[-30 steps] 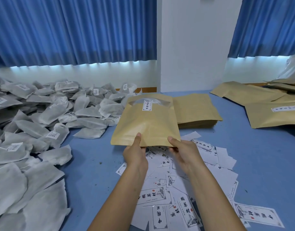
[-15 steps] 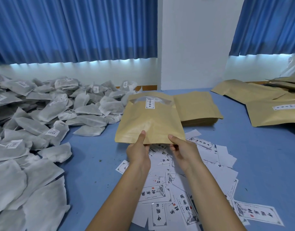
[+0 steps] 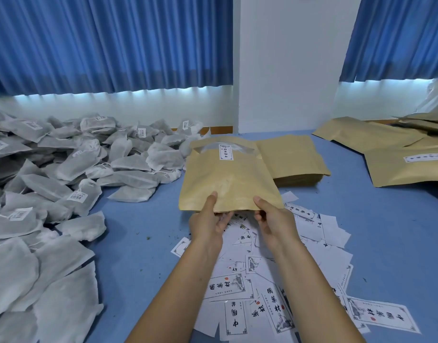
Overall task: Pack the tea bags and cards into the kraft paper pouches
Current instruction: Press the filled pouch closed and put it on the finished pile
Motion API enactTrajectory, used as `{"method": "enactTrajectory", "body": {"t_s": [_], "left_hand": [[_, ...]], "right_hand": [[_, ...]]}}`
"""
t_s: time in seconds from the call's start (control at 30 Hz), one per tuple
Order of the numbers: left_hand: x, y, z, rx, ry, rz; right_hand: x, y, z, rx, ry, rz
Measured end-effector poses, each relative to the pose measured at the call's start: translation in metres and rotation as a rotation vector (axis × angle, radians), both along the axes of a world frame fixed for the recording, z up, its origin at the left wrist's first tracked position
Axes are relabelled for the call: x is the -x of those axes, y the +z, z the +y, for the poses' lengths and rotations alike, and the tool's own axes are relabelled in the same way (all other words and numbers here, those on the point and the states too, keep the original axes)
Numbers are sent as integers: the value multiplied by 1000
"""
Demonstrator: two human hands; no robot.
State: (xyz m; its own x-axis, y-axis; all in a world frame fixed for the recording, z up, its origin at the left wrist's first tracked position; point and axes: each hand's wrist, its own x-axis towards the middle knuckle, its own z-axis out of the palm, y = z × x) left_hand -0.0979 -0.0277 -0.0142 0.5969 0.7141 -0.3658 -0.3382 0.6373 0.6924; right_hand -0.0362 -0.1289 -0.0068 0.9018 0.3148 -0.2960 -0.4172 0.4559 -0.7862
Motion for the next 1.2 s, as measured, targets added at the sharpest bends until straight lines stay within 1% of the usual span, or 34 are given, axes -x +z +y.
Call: {"method": "enactTrajectory", "body": {"t_s": [0.1,0.17,0.3,0.37,0.43,0.47,0.57,0.7,0.8,0.9,1.07,1.2], "left_hand": [[4,4,9,-130,53,120],[7,9,12,-224,-22,159],[12,15,16,-297,-171,248],[13,16,16,-424,-225,320],[12,15,13,-585,-277,389],[12,14,11,-627,-297,403],[11,12,7,-593,-288,351],[7,7,-4,-519,-227,240],[4,5,-10,-474,-255,177],[2,3,-8,-550,-262,227],[0,-2,-11,-651,-261,280],[-1,-4,-10,-684,-226,305]], "right_hand": [[-4,0,-1,-52,-71,74],[-7,-1,-3,-65,-112,105],[-15,-2,-7,-68,-207,147],[-19,-3,-10,-92,-246,168],[-22,-4,-13,-161,-262,178],[-22,-3,-14,-203,-257,175],[-20,-1,-11,-274,-134,110],[-4,-6,5,-181,86,29],[10,-10,15,-106,179,20],[12,-9,16,-90,143,30],[10,-8,14,-122,38,74],[9,-7,14,-135,77,86]]}}
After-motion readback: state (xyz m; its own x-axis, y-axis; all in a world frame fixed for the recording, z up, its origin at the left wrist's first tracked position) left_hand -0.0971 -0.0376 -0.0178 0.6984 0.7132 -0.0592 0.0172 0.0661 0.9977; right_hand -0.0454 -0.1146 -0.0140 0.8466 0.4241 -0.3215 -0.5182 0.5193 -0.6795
